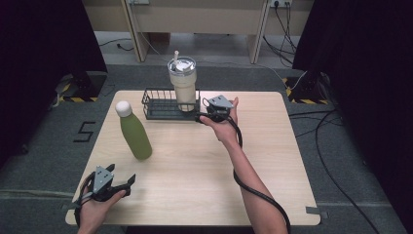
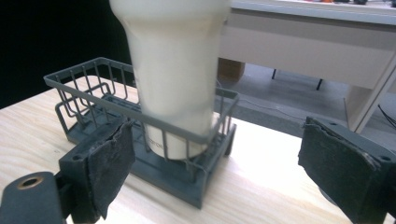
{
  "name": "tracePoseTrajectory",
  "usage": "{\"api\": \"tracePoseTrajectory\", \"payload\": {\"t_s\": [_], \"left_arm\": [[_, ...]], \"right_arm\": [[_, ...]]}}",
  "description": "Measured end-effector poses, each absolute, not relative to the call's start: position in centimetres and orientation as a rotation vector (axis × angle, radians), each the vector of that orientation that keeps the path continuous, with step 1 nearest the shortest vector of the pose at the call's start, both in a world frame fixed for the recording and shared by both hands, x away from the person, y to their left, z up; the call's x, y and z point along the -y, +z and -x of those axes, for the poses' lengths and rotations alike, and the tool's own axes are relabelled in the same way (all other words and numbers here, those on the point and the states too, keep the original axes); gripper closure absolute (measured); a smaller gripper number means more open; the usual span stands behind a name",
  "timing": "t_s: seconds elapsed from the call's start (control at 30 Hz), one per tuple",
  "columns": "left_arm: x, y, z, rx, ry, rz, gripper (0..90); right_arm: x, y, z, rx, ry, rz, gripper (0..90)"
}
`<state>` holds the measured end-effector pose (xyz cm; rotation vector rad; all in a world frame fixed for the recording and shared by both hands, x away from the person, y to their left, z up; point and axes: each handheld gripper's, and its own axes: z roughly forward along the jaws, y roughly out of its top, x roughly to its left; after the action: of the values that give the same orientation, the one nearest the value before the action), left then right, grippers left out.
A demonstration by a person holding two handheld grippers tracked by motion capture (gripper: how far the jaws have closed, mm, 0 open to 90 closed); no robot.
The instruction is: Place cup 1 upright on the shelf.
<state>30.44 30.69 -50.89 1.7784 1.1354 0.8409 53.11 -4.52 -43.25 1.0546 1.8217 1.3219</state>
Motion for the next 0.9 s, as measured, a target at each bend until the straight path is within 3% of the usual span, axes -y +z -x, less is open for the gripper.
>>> {"api": "tracePoseTrajectory", "payload": {"t_s": [0.9], "left_arm": [[-30.9, -50.7, -30.4, -1.126, 0.846, -1.745, 13.8]], "right_arm": [[12.5, -44.5, -48.6, -1.703, 1.305, -1.132, 14.7]]}}
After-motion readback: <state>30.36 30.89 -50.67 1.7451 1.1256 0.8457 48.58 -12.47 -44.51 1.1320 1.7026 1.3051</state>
